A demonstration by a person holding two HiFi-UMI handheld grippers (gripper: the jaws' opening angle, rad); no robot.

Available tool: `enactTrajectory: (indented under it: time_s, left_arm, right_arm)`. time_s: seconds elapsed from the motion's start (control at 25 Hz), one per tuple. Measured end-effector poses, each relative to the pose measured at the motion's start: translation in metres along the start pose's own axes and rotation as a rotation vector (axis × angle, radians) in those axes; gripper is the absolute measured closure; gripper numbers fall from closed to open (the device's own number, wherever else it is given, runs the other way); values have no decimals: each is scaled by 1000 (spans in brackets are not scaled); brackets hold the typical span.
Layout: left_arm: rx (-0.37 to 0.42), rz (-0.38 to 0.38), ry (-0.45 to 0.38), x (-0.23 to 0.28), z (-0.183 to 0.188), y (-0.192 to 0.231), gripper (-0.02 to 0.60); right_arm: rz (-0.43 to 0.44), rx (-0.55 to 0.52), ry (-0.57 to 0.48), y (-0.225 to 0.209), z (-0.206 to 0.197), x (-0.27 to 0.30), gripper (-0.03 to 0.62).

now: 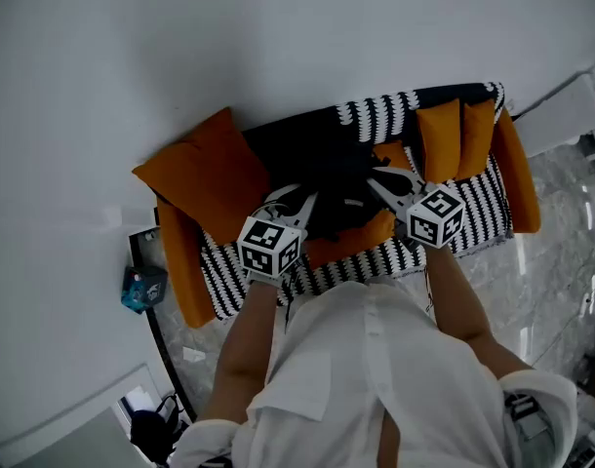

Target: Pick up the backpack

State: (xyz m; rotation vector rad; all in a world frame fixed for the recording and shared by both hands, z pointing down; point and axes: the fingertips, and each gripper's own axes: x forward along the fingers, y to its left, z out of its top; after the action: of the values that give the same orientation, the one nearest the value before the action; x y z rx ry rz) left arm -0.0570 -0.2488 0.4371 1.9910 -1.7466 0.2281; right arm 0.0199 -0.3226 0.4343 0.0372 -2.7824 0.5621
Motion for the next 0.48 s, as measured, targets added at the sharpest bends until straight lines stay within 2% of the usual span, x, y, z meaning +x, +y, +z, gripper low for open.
enactTrajectory:
  time_s: [0.48]
  left_arm:
    - [71,40,-193,-56,73,-7,537]
  right_arm:
    - [77,-147,-168,52,87,-11,551]
